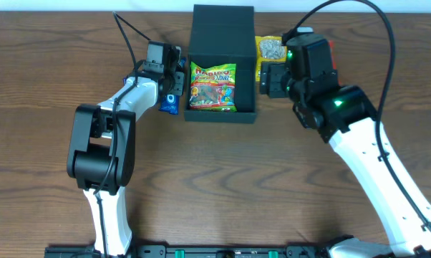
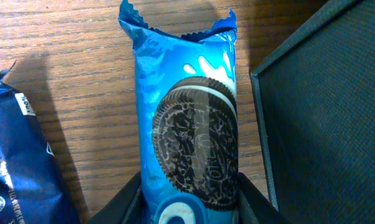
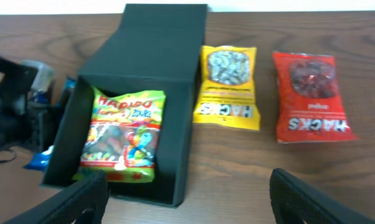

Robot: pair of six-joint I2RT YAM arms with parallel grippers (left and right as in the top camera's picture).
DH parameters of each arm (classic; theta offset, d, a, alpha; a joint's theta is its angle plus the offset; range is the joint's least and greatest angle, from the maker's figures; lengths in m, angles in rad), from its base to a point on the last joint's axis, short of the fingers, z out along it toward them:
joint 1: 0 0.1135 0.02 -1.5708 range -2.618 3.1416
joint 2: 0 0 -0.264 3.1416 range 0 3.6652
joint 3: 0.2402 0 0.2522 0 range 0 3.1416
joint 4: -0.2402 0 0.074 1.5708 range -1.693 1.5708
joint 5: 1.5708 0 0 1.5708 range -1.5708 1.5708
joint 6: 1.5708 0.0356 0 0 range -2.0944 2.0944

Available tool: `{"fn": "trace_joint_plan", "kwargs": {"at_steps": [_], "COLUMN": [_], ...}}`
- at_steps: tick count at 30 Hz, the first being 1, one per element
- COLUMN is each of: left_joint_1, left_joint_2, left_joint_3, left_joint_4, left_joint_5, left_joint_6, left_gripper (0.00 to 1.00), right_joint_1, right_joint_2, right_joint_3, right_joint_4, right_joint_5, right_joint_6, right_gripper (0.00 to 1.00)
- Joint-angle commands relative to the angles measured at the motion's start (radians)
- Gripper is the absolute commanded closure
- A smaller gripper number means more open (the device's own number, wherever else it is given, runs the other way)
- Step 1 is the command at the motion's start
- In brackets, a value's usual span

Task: Pack container
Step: 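Carry the Oreo pack into the box and release it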

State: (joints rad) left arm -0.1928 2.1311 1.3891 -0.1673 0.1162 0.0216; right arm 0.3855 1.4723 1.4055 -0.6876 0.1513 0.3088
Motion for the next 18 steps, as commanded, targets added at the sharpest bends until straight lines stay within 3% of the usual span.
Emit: {"fn": "trace_joint_plan", "kwargs": {"at_steps": [1,6,18], "left_joint_1": [0.001,0.003,-0.003], "left_joint_2": [0.011,-0.035,-0.327], "left_joint_3": [0.016,0.016,0.016], "left_joint_4": [-0.005,-0.007,-0.042], "left_joint_5": [-0.020,-0.023,-0.098], "left_joint_6": [-0.011,-0.011,-0.011], "left_gripper": [0.78,0.93,0.94], "right_joint_1": [-0.030,-0.069,-0.131], "right_joint_2": [-0.001,-0.003,-0.106], "right_joint_3": [0.007,0.007,0.007], "right_joint_4": [-0.001,-0.001,-0.006], "right_joint_5": [0.010,0.010,0.010], "right_joint_6": [-0.011,-0.011,-0.011], "right_gripper": [0.18,0.18,0.17]}}
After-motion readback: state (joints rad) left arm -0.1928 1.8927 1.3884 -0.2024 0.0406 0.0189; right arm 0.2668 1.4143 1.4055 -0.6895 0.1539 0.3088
